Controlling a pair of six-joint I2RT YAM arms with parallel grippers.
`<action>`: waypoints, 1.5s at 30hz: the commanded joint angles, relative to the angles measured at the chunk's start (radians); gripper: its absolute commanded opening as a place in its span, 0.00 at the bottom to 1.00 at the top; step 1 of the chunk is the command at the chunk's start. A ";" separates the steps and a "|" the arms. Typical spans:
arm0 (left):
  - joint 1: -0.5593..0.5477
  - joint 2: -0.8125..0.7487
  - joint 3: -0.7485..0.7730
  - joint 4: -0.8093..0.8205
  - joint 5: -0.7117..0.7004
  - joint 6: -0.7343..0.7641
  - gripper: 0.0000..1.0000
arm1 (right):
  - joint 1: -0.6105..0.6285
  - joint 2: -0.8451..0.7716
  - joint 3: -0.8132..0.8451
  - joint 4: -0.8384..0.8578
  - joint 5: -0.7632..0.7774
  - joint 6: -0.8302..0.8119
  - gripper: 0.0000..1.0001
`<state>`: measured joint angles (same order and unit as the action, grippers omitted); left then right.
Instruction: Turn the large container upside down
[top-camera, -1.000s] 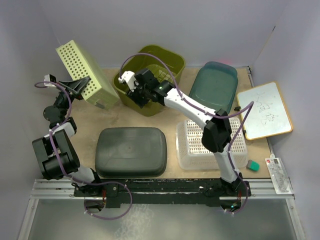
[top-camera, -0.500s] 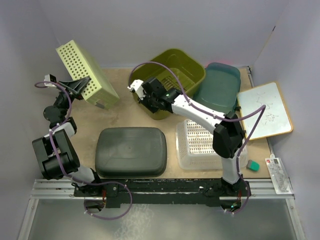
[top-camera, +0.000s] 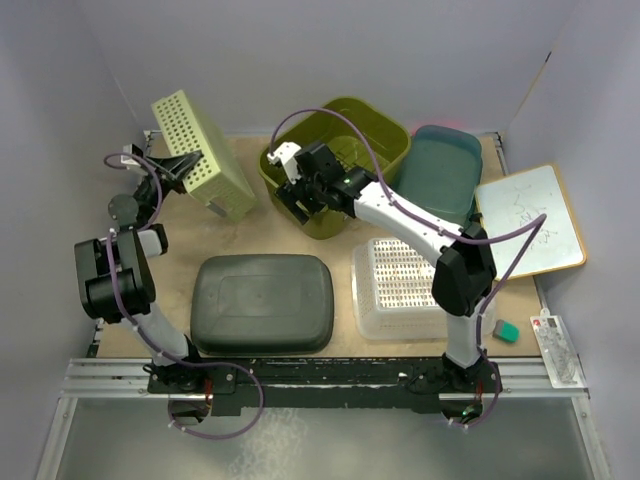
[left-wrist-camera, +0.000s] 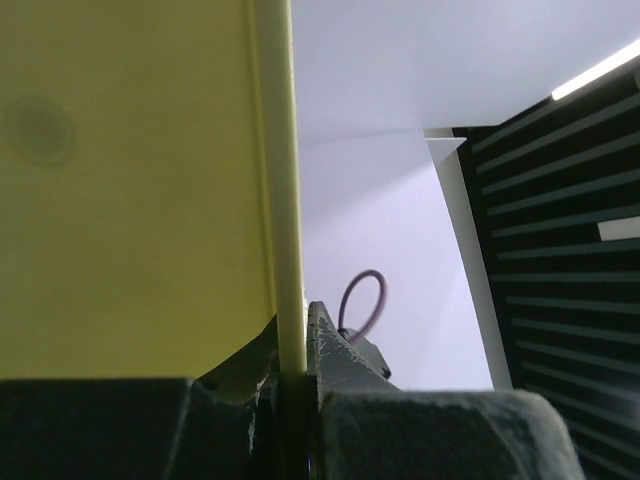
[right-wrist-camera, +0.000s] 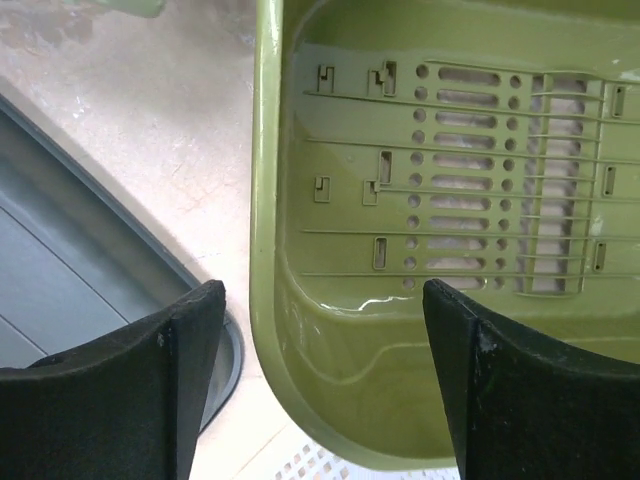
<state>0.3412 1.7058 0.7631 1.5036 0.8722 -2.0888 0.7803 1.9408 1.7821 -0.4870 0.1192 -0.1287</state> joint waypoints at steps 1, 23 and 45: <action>-0.003 0.100 0.090 0.218 -0.024 -0.114 0.00 | -0.001 -0.111 0.023 0.013 0.008 0.045 0.85; 0.144 0.177 -0.253 0.188 0.048 -0.060 0.48 | 0.000 -0.282 -0.125 0.032 -0.081 0.098 0.91; 0.206 -0.171 0.159 -2.045 -0.481 1.265 0.81 | 0.000 -0.359 -0.181 0.057 -0.081 0.146 0.92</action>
<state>0.5438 1.5696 0.9024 -0.2852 0.5438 -0.9791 0.7788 1.6417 1.6138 -0.4644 0.0353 -0.0013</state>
